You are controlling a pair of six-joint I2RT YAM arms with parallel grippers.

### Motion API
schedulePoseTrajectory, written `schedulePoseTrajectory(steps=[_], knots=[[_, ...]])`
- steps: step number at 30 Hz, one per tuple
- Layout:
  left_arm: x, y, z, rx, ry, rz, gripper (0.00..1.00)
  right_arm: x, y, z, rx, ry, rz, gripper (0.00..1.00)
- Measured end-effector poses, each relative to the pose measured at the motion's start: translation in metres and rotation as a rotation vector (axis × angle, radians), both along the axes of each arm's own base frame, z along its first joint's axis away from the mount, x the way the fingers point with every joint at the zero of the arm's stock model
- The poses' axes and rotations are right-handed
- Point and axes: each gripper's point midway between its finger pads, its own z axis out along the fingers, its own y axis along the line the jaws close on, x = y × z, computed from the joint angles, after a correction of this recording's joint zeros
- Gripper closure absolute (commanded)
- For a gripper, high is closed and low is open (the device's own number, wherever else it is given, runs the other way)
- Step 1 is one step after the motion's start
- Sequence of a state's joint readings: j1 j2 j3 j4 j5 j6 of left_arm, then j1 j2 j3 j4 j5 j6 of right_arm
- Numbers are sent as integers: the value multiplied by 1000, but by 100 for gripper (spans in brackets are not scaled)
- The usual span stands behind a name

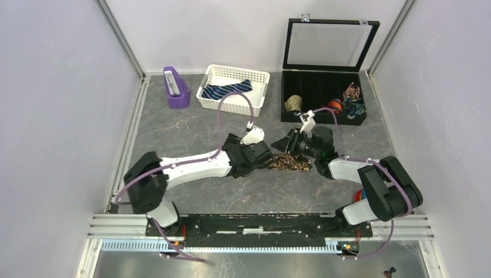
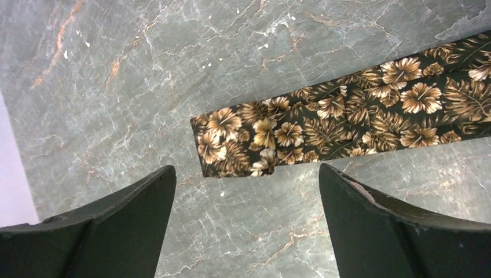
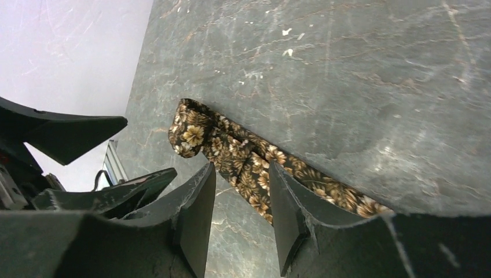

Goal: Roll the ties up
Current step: Roll the tie at the center of the board.

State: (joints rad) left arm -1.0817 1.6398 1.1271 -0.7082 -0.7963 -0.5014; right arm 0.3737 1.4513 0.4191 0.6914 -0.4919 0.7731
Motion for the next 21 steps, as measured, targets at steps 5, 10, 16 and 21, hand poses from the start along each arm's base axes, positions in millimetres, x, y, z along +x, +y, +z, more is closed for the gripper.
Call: schedulePoseTrajectory(steps=[5, 10, 16, 21], knots=[[-1, 25, 8, -142, -20, 39, 0, -2, 20, 12, -3, -31, 53, 54], [-1, 74, 1, -311, -61, 148, 0, -5, 46, 16, -7, -40, 108, 54], [-5, 111, 4, -545, -136, 258, 0, -12, 79, 9, -35, -16, 166, 54], [3, 120, 1, -687, -127, 307, 0, -14, 106, -1, -54, 9, 204, 55]])
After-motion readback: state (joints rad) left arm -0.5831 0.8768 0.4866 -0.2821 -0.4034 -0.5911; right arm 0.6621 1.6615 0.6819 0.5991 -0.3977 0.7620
